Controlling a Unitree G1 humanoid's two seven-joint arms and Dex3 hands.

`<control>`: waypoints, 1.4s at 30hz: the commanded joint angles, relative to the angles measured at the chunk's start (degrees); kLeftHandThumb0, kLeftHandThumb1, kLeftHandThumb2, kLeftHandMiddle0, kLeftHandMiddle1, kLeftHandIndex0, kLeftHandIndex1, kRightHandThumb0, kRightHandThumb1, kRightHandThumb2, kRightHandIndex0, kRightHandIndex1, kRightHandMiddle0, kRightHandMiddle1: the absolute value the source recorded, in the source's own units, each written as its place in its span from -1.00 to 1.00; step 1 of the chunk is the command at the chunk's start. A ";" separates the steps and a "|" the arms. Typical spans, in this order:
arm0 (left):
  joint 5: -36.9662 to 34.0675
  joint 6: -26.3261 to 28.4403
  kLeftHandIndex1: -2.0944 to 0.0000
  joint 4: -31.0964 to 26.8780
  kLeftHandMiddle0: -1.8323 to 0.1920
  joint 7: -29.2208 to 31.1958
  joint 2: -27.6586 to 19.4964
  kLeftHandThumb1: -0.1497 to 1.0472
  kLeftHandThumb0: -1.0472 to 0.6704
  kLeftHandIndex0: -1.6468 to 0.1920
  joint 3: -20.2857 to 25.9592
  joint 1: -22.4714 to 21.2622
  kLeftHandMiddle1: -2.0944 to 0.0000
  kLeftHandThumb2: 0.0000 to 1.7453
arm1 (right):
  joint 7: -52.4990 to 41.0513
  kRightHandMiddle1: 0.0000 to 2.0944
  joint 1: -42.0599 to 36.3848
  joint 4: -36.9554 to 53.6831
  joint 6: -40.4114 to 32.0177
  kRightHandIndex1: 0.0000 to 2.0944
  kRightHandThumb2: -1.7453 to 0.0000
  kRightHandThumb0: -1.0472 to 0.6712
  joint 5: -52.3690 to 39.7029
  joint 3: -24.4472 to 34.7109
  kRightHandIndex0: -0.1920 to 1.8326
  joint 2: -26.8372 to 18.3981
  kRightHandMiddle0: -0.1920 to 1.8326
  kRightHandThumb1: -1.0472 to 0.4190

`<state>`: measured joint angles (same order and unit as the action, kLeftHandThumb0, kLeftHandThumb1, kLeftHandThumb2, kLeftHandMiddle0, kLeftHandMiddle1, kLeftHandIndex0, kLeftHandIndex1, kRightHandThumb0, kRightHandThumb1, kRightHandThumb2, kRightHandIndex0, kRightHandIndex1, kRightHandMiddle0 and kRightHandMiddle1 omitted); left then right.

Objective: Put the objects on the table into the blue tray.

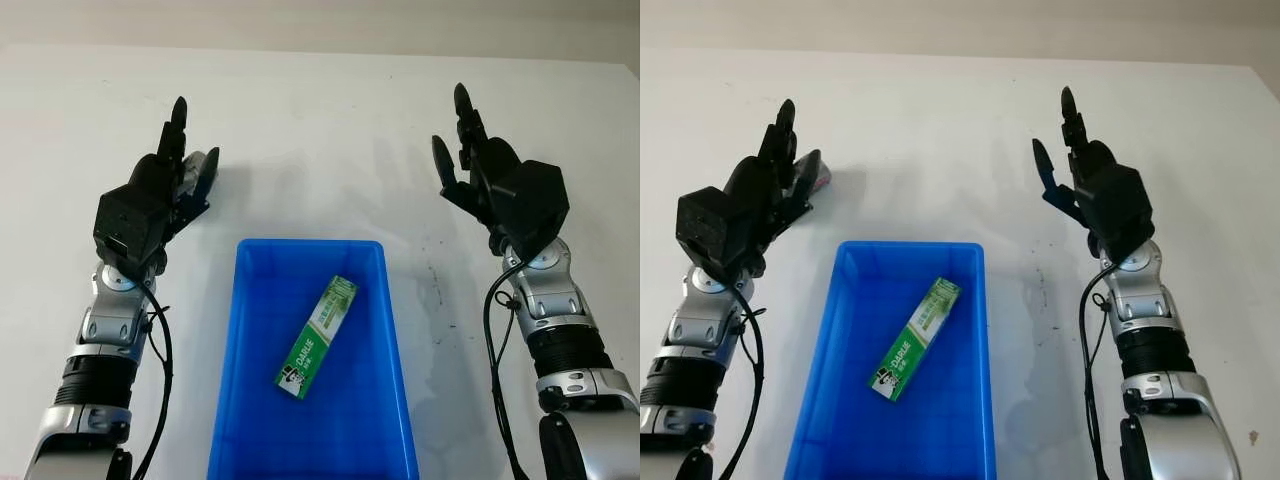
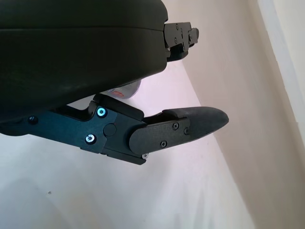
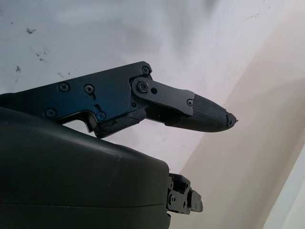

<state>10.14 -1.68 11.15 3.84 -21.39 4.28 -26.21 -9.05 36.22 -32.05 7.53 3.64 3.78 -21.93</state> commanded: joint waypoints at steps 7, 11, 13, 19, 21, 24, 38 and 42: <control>25.36 23.56 0.95 -20.68 0.89 -1.65 -4.52 1.00 -0.72 0.91 -5.05 0.27 0.96 -0.62 | -0.06 -1.00 0.30 0.05 -0.24 -1.00 0.19 -0.53 0.70 -0.68 -1.00 0.20 -1.00 -1.00; 34.83 32.96 0.95 -18.02 0.90 3.16 -6.31 1.00 -0.79 0.91 -9.96 -4.29 0.96 -0.65 | -0.76 -1.00 0.69 -1.10 1.74 -1.00 0.19 -0.49 0.43 -0.85 -1.00 0.39 -1.00 -1.00; 37.91 35.02 0.96 -15.55 0.92 4.57 -6.72 1.00 -0.80 0.93 -12.14 -5.99 0.96 -0.65 | -0.93 -1.00 0.84 -1.87 2.81 -1.00 0.17 -0.46 0.61 -0.98 -1.00 0.32 -1.00 -1.00; 39.76 38.21 0.97 -9.37 0.94 7.44 -5.96 1.00 -0.83 0.95 -15.04 -9.55 0.96 -0.69 | -0.96 -1.00 1.06 -2.59 2.93 -1.00 0.18 -0.50 0.26 -0.66 -1.00 0.30 -1.00 -1.00; 38.97 38.85 0.96 -7.45 0.94 7.73 -5.33 1.00 -0.85 0.95 -15.17 -10.63 0.96 -0.71 | -0.78 -1.00 1.08 -2.74 3.01 -1.00 0.19 -0.51 0.45 -0.71 -1.00 0.16 -1.00 -1.00; 38.17 39.23 0.96 -4.75 0.93 8.31 -4.88 1.00 -0.88 0.94 -15.78 -12.00 0.95 -0.73 | -0.87 -1.00 1.24 -3.19 3.52 -1.00 0.19 -0.49 0.54 -0.84 -1.00 0.15 -1.00 -1.00; 38.65 39.33 0.95 7.42 0.89 7.00 -4.68 0.98 -0.78 0.92 -20.66 -15.29 0.94 -0.92 | -0.79 -1.00 1.50 -3.75 4.15 -1.00 0.20 -0.48 0.88 -0.73 -1.00 0.05 -1.00 -1.00; 44.31 41.43 0.89 11.25 0.76 7.60 -5.41 0.96 -0.68 0.78 -25.84 -17.02 0.90 -0.93 | -0.98 -1.00 1.42 -3.79 4.33 -1.00 0.20 -0.48 0.53 -0.52 -1.00 0.07 -1.00 -1.00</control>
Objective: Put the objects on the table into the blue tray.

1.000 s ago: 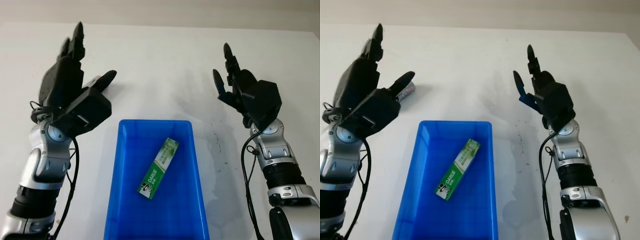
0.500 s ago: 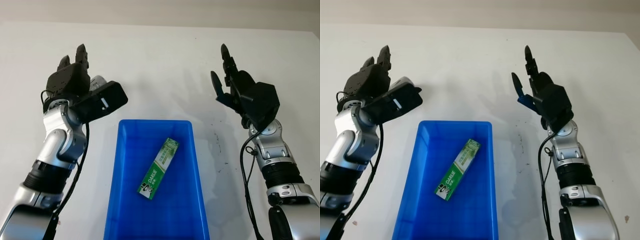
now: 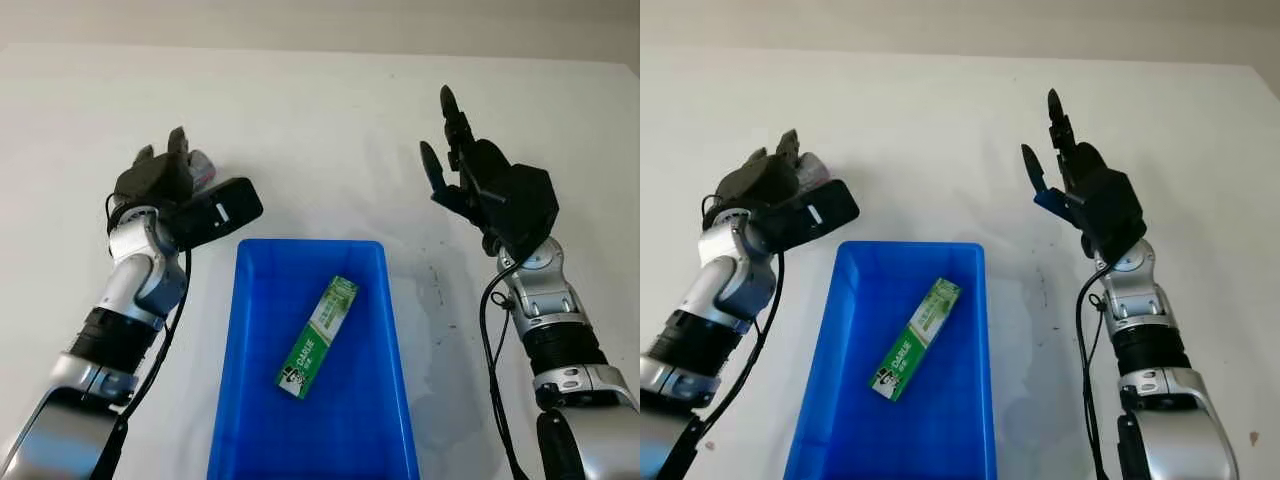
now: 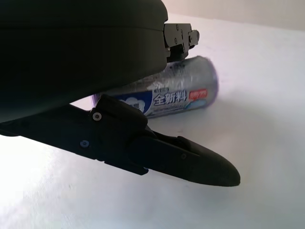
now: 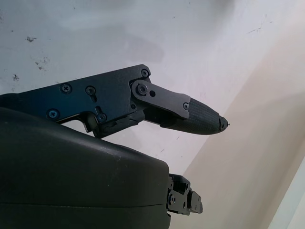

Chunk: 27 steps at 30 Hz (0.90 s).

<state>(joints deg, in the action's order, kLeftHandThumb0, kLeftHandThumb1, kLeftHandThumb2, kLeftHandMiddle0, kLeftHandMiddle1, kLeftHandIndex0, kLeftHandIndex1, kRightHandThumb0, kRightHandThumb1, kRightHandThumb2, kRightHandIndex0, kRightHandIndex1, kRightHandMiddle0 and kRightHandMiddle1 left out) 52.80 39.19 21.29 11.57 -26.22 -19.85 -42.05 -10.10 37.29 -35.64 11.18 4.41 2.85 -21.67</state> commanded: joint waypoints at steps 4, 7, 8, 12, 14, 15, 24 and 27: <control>9.91 1.94 0.68 5.64 0.59 1.31 -1.46 0.94 -0.55 0.54 -8.32 -3.34 0.34 -0.94 | -0.51 -1.00 0.44 -0.18 0.40 -1.00 0.21 -0.48 -0.92 0.58 -1.00 -0.10 -1.00 -1.00; 12.34 3.81 0.13 7.69 0.63 2.37 -0.55 0.94 -0.41 0.68 -9.90 -4.68 -0.76 -0.94 | -0.72 -1.00 0.44 -0.23 0.58 -1.00 0.21 -0.48 -1.24 0.65 -1.00 -0.09 -1.00 -1.00; 13.24 4.31 -0.06 8.17 0.44 2.82 -0.43 0.95 -0.37 0.73 -10.61 -4.97 -0.90 -0.94 | -0.81 -1.00 0.48 -0.47 0.81 -1.00 0.21 -0.48 -1.32 0.69 -1.00 -0.12 -1.00 -1.00; 17.31 4.84 -0.22 11.44 0.16 7.16 -0.52 0.99 -0.09 0.80 -14.43 -7.00 -0.99 -0.92 | -1.52 -1.00 0.58 -1.17 1.31 -1.00 0.22 -0.49 -2.16 1.15 -1.00 -0.03 -1.00 -1.00; 18.82 3.98 -0.16 12.75 0.14 8.48 -0.82 0.97 -0.04 0.76 -16.00 -7.78 -1.00 -0.94 | -2.01 -1.00 0.50 -1.03 0.98 -1.00 0.22 -0.49 -2.72 1.30 -1.00 0.01 -1.00 -1.00; 19.28 3.50 -0.15 13.05 0.14 8.32 -0.93 0.96 -0.04 0.74 -16.41 -7.86 -1.00 -0.94 | -2.16 -1.00 0.46 -1.18 1.16 -1.00 0.22 -0.49 -2.86 1.30 -1.00 -0.03 -1.00 -1.00; 17.89 -1.47 0.02 11.81 0.05 -4.32 -1.63 1.00 -0.16 0.77 -14.19 -5.20 -1.00 -0.75 | -2.48 -1.00 0.22 -1.33 1.44 -1.00 0.22 -0.50 -3.37 1.44 -1.00 -0.15 -1.00 -1.00; 16.18 -2.93 -0.24 8.39 0.10 -9.02 -1.86 1.00 -0.28 0.81 -11.95 -3.71 -1.00 -0.53 | -2.83 -1.00 0.35 -1.74 1.64 -1.00 0.23 -0.49 -3.67 1.59 -1.00 -0.10 -1.00 -1.00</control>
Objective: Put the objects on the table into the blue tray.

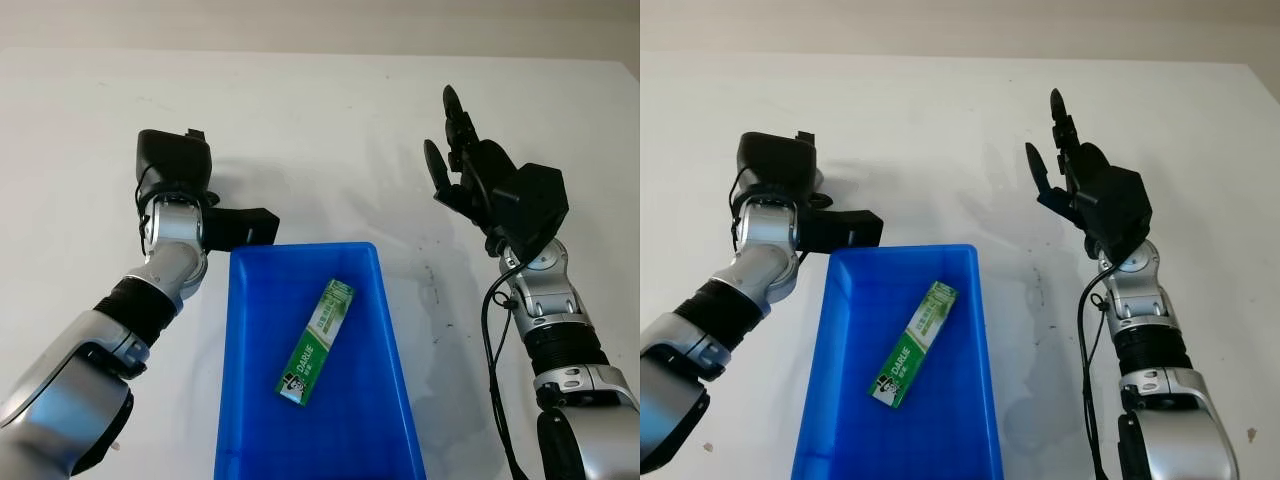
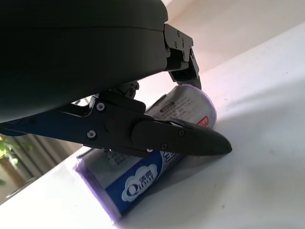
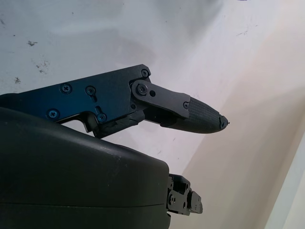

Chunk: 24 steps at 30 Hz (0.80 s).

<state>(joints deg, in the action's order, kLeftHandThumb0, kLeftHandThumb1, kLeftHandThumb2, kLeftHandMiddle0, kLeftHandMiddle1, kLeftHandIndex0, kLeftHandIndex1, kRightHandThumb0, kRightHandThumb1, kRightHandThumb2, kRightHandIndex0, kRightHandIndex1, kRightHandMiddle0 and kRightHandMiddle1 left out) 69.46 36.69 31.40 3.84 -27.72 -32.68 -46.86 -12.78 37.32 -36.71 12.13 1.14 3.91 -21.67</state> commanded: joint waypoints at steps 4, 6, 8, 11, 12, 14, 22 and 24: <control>0.93 -1.10 -0.19 -6.27 0.29 -1.68 -1.20 1.00 -0.35 0.75 1.18 1.73 -1.00 -0.48 | -0.34 -1.00 0.38 -0.59 0.38 -1.00 0.22 -0.50 -0.06 0.28 -1.00 -0.15 -1.00 -1.00; 2.97 -2.83 -0.39 -7.47 0.26 -2.63 -2.56 1.00 -0.36 0.71 0.28 1.62 -1.00 -0.50 | -0.37 -1.00 0.39 -0.74 0.83 -1.00 0.21 -0.48 0.38 0.03 -1.00 -0.30 -1.00 -1.00; 3.42 -5.23 -0.49 -8.27 0.23 -4.67 -3.49 1.00 -0.34 0.69 0.67 1.90 -1.00 -0.52 | -0.32 -1.00 0.37 -0.84 1.12 -1.00 0.20 -0.47 0.56 -0.03 -1.00 -0.27 -1.00 -1.00; 1.08 -8.95 -0.65 -8.27 0.25 -10.76 -3.64 1.00 -0.31 0.68 3.09 2.48 -1.00 -0.53 | -0.34 -1.00 0.28 -1.00 1.30 -1.00 0.20 -0.48 0.50 0.04 -1.00 -0.18 -1.00 -1.00; -0.15 -10.28 -0.85 -7.92 0.25 -13.64 -3.44 1.00 -0.31 0.70 4.10 2.66 -1.00 -0.54 | -0.51 -1.00 0.26 -1.23 1.50 -1.00 0.20 -0.48 0.38 0.11 -1.00 -0.20 -1.00 -1.00; -3.65 -13.74 -0.96 -6.67 0.20 -20.29 -2.82 1.00 -0.31 0.66 6.48 3.00 -1.00 -0.53 | -0.51 -1.00 0.11 -1.31 1.58 -1.00 0.21 -0.48 0.30 0.19 -1.00 -0.20 -1.00 -1.00; -12.00 -24.18 -1.00 -1.76 -0.02 -33.94 -1.97 1.00 -0.26 0.57 10.82 2.51 -1.00 -0.58 | -0.13 -1.00 -0.30 -1.60 3.05 -1.00 0.19 -0.45 1.02 -0.02 -1.00 -0.38 -1.00 -1.00; -13.77 -26.67 -1.00 -1.26 -0.05 -36.24 -2.02 1.00 -0.25 0.55 11.74 2.31 -1.00 -0.60 | -0.01 -1.00 -0.46 -1.72 3.37 -1.00 0.19 -0.45 1.25 -0.07 -1.00 -0.47 -1.00 -1.00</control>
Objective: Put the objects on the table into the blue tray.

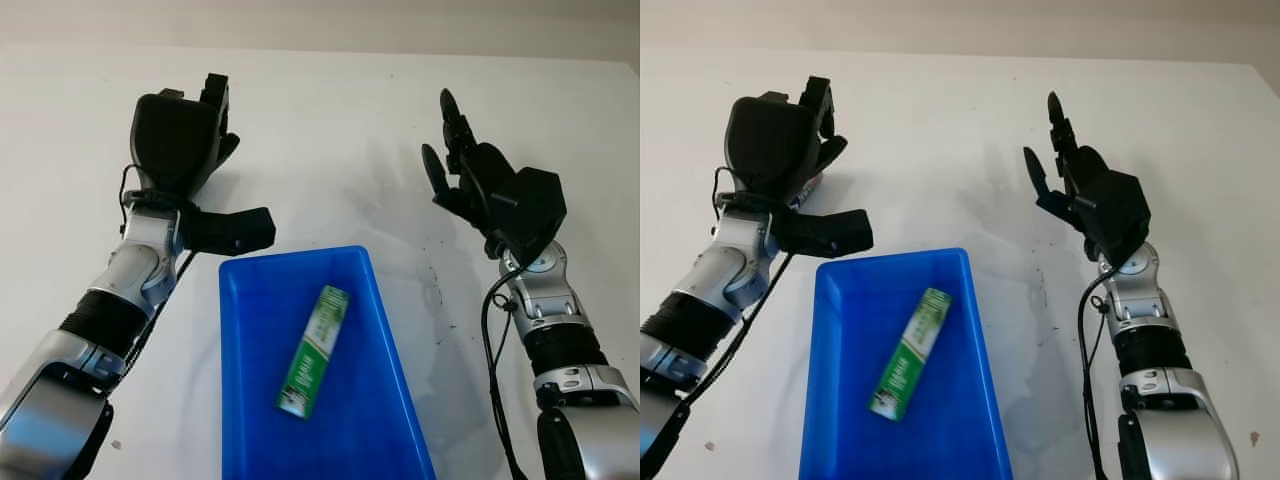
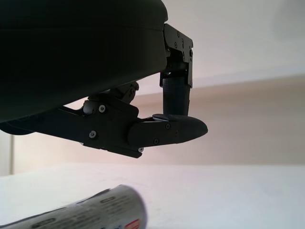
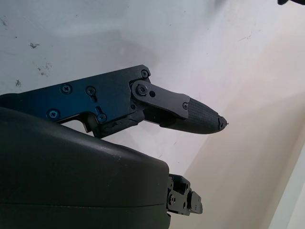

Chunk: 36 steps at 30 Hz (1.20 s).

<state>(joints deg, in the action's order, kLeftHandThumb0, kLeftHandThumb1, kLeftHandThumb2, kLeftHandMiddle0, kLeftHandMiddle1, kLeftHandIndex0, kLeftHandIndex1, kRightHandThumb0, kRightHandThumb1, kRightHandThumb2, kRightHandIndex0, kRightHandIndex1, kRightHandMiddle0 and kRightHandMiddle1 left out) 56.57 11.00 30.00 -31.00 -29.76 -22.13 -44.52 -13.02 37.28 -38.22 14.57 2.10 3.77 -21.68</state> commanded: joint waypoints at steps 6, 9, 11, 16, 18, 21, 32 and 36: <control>-3.14 -2.85 -1.00 -2.08 -0.07 -1.71 -0.14 1.00 -0.26 0.62 3.20 0.18 -1.00 -0.54 | 0.13 -1.00 -0.53 -0.42 0.83 -1.00 0.19 -0.46 0.35 0.08 -1.00 -0.41 -1.00 -1.00; -4.75 -3.39 -1.00 -3.82 -0.16 -1.61 0.34 1.00 -0.28 0.48 4.67 0.54 -1.00 -0.52 | 0.03 -1.00 -0.46 -0.66 0.94 -1.00 0.18 -0.44 0.44 0.02 -1.00 -0.41 -1.00 -1.00; -6.54 -3.66 -1.00 -5.47 -0.24 -0.16 0.54 1.00 -0.28 0.43 5.84 1.03 -1.00 -0.51 | -0.02 -1.00 -0.45 -0.80 1.13 -1.00 0.18 -0.44 0.48 -0.03 -1.00 -0.42 -1.00 -1.00; -10.72 -3.07 -1.00 -9.01 -0.27 3.29 1.21 1.00 -0.29 0.37 8.96 2.09 -1.00 -0.54 | 0.35 -1.00 -0.51 -0.64 1.07 -1.00 0.19 -0.44 0.68 -0.08 -1.00 -0.35 -1.00 -1.00; -12.18 -2.43 -1.00 -10.96 -0.24 5.55 1.30 1.00 -0.30 0.38 10.07 2.63 -1.00 -0.53 | 0.72 -1.00 -0.56 -0.60 1.20 -1.00 0.19 -0.44 1.03 -0.17 -1.00 -0.41 -1.00 -1.00; -14.77 0.30 -1.00 -18.51 -0.06 12.49 0.31 1.00 -0.31 0.46 12.95 4.80 -1.00 -0.54 | 0.33 -1.00 -0.56 -0.41 1.10 -1.00 0.19 -0.44 0.99 -0.12 -1.00 -0.46 -1.00 -1.00; -5.73 20.67 0.83 -46.81 0.45 42.60 -7.64 1.00 -0.76 0.67 18.79 14.66 0.94 -0.57 | 0.57 -1.00 -0.22 -0.36 0.40 -1.00 0.19 -0.47 1.26 -0.29 -1.00 0.11 -1.00 -1.00; -4.57 23.27 0.90 -49.82 0.56 47.89 -9.12 1.00 -0.84 0.72 21.04 17.98 0.97 -0.61 | 0.56 -1.00 -0.20 -0.30 0.28 -1.00 0.19 -0.46 1.26 -0.42 -1.00 0.12 -1.00 -1.00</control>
<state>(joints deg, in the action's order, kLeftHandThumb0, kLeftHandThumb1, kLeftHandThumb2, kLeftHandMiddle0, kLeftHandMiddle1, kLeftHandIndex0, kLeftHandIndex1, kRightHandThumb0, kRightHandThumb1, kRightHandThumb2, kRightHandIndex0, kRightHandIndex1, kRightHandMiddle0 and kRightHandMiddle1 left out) 51.38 33.65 -17.99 15.89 -37.76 -2.41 -27.58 -12.57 37.11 -38.77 14.99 3.52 3.21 -21.62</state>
